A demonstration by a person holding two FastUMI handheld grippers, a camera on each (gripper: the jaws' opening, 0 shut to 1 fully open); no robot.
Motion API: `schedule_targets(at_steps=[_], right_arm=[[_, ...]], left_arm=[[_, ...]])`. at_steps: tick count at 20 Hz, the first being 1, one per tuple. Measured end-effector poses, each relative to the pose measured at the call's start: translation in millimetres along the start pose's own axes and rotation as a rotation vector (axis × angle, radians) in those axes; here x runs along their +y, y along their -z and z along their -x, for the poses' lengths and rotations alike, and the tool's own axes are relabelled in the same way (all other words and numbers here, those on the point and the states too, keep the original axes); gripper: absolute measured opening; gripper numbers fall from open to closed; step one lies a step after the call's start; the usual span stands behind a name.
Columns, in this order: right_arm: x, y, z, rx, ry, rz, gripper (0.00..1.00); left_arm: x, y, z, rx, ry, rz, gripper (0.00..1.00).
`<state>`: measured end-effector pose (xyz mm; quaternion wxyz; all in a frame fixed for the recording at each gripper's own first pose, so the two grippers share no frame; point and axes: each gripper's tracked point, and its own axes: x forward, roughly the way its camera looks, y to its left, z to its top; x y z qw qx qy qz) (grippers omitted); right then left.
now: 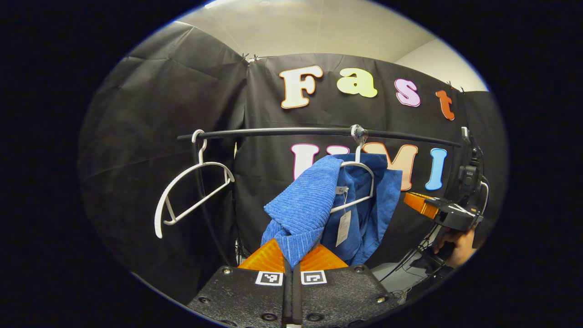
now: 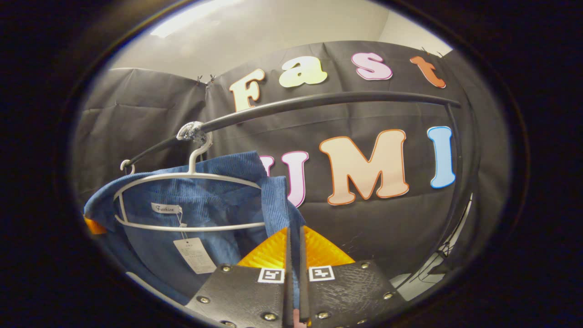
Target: Grasp the clothes on the hanger with both hands and then place them into the laundry hamper below.
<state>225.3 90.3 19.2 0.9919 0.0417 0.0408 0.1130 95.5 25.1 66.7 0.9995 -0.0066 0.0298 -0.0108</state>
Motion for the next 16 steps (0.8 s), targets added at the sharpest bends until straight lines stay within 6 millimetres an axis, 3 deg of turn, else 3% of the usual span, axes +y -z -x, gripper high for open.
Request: schedule_targets(at_steps=[2, 5, 6, 7, 8, 9, 10, 12, 14, 16], right_arm=[[10, 3, -7, 0.005, -0.036, -0.001, 0.31], [8, 11, -28, 0.02, -0.024, -0.009, 0.7], [8, 15, -36, 0.031, -0.025, -0.014, 0.78], [14, 18, -45, 0.044, -0.045, -0.027, 0.7], [21, 23, -53, 0.054, -0.063, -0.032, 0.7], [27, 28, -60, 0.066, -0.081, -0.03, 0.78], [34, 37, -69, 0.084, -0.098, -0.021, 0.7], [39, 47, -84, 0.101, -0.105, -0.002, 0.46], [42, 47, -91, 0.094, -0.124, -0.011, 0.02], [29, 41, -94, 0.074, -0.083, 0.014, 0.04]], left_arm=[[4, 0, -2, 0.003, -0.019, 0.002, 0.0], [11, -2, -3, 0.006, -0.052, 0.003, 0.0], [12, -2, -4, 0.006, -0.059, 0.008, 0.0], [14, -2, -4, 0.007, -0.069, 0.015, 0.0], [15, -2, -4, 0.009, -0.078, 0.02, 0.0], [17, -3, -4, 0.007, -0.089, 0.022, 0.0], [17, -6, -4, 0.005, -0.093, 0.023, 0.0], [17, -8, -2, -0.002, -0.104, 0.029, 0.0], [21, -8, 0, -0.002, -0.127, 0.018, 0.0], [18, -12, 3, -0.011, -0.144, 0.012, 0.0]])
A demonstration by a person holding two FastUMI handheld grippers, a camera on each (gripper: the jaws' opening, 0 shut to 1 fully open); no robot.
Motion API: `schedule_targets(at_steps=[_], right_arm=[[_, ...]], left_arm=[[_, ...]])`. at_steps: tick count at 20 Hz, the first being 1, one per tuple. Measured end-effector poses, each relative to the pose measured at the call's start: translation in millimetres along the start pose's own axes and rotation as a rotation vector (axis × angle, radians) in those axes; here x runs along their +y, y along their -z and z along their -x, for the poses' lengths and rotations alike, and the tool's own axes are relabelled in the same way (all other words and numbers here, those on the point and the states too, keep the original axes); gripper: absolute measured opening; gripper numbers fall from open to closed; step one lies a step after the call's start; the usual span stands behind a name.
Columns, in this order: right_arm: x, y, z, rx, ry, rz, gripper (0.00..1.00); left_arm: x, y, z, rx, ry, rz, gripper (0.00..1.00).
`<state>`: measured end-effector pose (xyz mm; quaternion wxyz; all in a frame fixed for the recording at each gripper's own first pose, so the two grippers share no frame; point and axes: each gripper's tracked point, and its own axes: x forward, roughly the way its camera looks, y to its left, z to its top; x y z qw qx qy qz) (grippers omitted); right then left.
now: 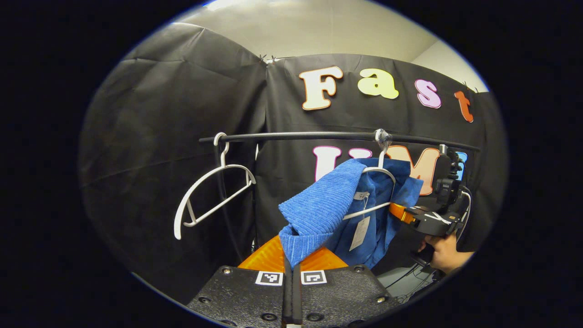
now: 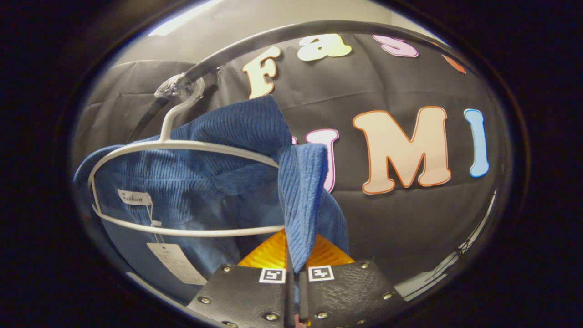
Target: Grasp the clothes on the hanger with both hands and then place them into the laundry hamper below.
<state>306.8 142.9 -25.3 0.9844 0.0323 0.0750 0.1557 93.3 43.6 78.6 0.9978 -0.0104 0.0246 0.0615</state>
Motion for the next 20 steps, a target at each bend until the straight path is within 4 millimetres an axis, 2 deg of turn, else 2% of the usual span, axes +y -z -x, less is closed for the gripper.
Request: schedule_targets(at_steps=[5, 7, 11, 12, 13, 15, 19, 20], right_arm=[[-21, -26, -4, -0.086, 0.067, 0.047, 0.05], [-31, -33, -7, -0.116, 0.093, 0.039, 0.05], [-57, -57, -29, -0.154, 0.135, -0.029, 0.05], [-59, -58, -35, -0.152, 0.134, -0.042, 0.0], [-59, -57, -40, -0.148, 0.125, -0.049, 0.05], [-57, -51, -49, -0.141, 0.115, -0.047, 0.05], [-59, -37, -65, -0.094, 0.102, -0.042, 0.05], [-63, -35, -67, -0.086, 0.107, -0.035, 0.0]], left_arm=[[5, -16, 3, -0.043, -0.053, -0.034, 0.0], [14, -24, 0, -0.057, -0.083, -0.048, 0.0], [30, -35, -15, -0.076, -0.128, -0.086, 0.0], [32, -34, -20, -0.073, -0.131, -0.089, 0.0], [35, -35, -29, -0.071, -0.136, -0.085, 0.0], [38, -33, -43, -0.062, -0.142, -0.077, 0.0], [43, -30, -75, -0.052, -0.131, -0.064, 0.0], [42, -26, -85, -0.044, -0.117, -0.049, 0.0]])
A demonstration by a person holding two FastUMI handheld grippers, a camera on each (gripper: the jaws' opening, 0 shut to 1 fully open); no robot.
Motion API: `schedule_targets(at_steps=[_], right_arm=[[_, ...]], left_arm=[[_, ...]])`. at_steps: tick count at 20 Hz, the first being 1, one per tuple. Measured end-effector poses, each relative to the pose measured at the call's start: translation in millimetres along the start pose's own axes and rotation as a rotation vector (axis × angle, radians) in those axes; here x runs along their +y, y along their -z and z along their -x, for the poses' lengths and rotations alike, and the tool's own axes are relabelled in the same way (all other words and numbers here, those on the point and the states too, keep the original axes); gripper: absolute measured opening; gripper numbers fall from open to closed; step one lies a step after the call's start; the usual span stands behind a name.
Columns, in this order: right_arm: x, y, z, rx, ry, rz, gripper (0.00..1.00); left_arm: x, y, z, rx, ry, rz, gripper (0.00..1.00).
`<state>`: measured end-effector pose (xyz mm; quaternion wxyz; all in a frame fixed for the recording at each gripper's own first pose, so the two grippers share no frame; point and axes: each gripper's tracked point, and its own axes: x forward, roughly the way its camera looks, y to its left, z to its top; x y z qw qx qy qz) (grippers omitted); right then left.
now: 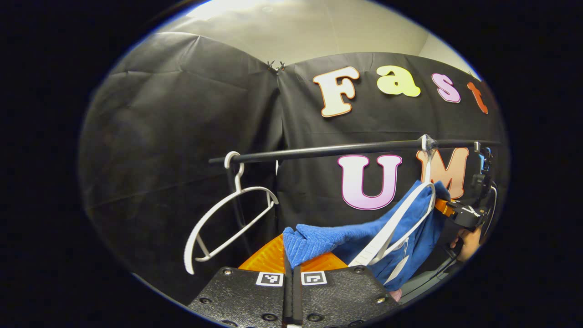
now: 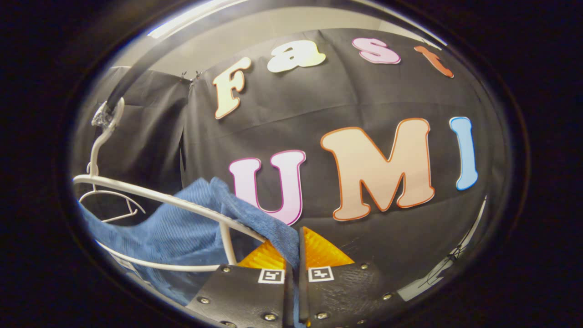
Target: Grasp the clothes on the hanger with both hands and then place them into the laundry hamper below.
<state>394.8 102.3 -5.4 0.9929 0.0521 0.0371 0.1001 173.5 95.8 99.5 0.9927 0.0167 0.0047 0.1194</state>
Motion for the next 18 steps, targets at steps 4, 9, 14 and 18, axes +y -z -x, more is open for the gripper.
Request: schedule_targets(at_steps=[4, 9, 14, 18], right_arm=[[-15, 13, -4, 0.022, 0.022, 0.023, 0.05], [-17, 38, -14, 0.053, -0.002, 0.036, 0.05], [-3, 58, -13, 0.071, -0.034, 0.032, 0.05], [3, 93, -10, 0.157, -0.04, 0.011, 0.05]], left_arm=[[-8, 17, -27, 0.013, 0.041, 0.014, 0.0], [-11, 51, -45, 0.034, 0.088, 0.063, 0.0], [1, 97, -43, 0.069, 0.068, 0.156, 0.0], [-3, 126, -28, 0.072, 0.054, 0.152, 0.0]])
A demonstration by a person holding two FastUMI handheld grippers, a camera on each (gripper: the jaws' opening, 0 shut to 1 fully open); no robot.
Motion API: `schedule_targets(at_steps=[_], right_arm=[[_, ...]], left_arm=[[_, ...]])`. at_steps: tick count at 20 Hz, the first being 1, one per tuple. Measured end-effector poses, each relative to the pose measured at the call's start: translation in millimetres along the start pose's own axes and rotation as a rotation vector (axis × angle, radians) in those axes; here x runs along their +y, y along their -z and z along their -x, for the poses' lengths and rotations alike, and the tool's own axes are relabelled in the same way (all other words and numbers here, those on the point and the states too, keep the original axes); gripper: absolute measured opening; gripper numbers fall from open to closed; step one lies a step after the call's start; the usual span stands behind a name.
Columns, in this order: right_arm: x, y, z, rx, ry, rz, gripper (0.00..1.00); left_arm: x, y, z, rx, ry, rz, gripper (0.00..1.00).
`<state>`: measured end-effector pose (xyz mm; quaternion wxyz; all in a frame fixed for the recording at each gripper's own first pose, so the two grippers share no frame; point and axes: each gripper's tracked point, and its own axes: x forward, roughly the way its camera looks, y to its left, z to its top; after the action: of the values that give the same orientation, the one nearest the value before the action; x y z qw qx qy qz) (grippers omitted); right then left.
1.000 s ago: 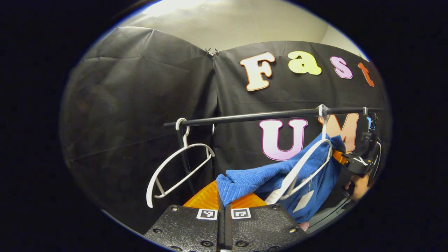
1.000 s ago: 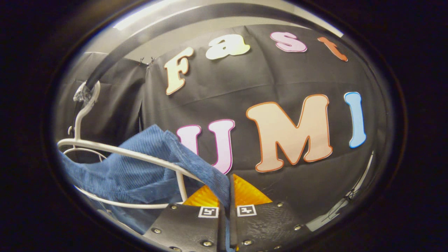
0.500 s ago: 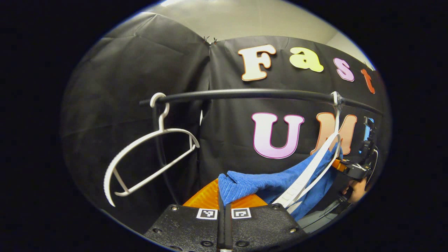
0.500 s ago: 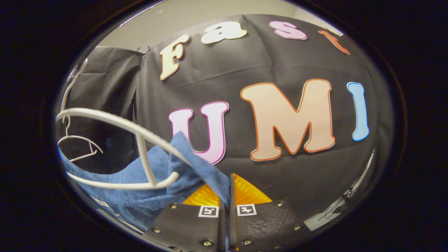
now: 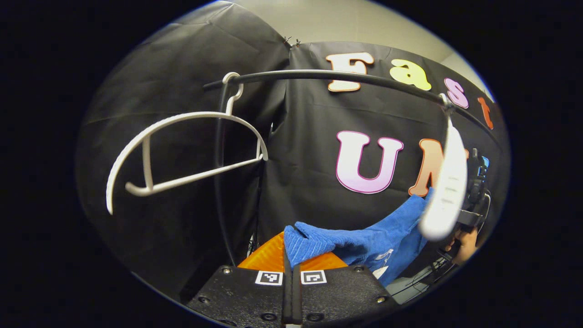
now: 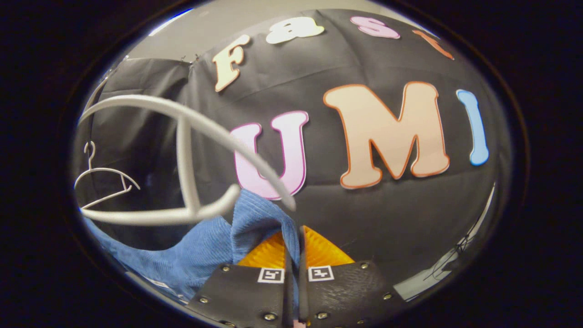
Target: Grasp the clothes on the hanger with both hands and then place them into the laundry hamper below.
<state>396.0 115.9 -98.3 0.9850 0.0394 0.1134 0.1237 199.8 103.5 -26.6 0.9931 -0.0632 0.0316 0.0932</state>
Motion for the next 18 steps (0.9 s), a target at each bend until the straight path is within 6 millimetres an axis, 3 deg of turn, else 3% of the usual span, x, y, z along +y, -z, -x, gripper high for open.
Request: schedule_targets(at_steps=[3, 6, 10, 13, 18], right_arm=[[13, 24, 10, 0.027, -0.024, 0.031, 0.05], [19, 55, 24, 0.067, -0.036, 0.035, 0.05], [20, 78, 49, 0.096, -0.033, 0.034, 0.05], [23, 78, 74, 0.087, -0.03, 0.041, 0.05], [28, 56, 127, 0.032, 0.0, 0.036, 0.05]], left_arm=[[7, 19, 8, 0.019, -0.028, 0.006, 0.0], [12, 54, 21, 0.065, -0.044, 0.023, 0.0], [16, 72, 37, 0.095, -0.04, 0.013, 0.01], [7, 74, 57, 0.084, -0.013, 0.001, 0.0], [-9, 63, 87, 0.059, 0.071, -0.026, 0.0]])
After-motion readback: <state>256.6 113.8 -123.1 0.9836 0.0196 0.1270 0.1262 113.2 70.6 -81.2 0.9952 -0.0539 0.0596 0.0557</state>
